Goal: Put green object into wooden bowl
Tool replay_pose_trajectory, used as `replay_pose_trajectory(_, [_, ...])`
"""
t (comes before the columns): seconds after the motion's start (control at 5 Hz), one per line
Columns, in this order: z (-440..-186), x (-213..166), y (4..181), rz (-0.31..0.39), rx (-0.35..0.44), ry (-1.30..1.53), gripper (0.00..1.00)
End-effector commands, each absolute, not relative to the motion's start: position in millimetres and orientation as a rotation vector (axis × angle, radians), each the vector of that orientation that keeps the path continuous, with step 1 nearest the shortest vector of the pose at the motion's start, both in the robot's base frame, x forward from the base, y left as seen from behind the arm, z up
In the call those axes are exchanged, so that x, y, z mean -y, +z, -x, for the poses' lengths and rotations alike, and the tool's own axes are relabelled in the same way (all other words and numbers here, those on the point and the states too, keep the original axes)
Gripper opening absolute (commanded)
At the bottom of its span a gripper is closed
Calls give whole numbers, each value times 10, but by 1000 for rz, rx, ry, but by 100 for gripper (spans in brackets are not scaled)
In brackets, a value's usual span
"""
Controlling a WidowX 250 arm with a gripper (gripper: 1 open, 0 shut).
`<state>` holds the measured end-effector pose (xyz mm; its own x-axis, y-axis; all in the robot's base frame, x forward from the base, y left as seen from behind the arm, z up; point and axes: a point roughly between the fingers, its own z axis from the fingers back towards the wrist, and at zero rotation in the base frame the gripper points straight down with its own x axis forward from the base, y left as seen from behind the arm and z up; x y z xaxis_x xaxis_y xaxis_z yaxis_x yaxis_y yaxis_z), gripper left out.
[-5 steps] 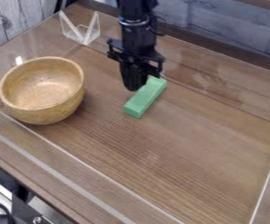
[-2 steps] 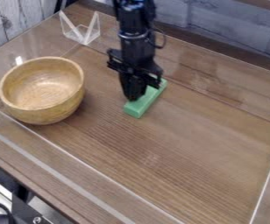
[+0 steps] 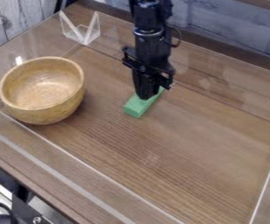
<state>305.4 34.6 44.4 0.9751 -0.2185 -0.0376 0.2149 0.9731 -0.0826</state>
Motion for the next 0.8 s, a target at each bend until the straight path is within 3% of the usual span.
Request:
replay_pose_trajectory(0.0, [-3149, -469, 736, 70, 46, -178, 0])
replay_pose_trajectory(0.2, [-3133, -520, 795, 77, 58, -159, 100])
replay_pose_trajectory(0.6, [-3078, -443, 663, 74, 46, -104, 100])
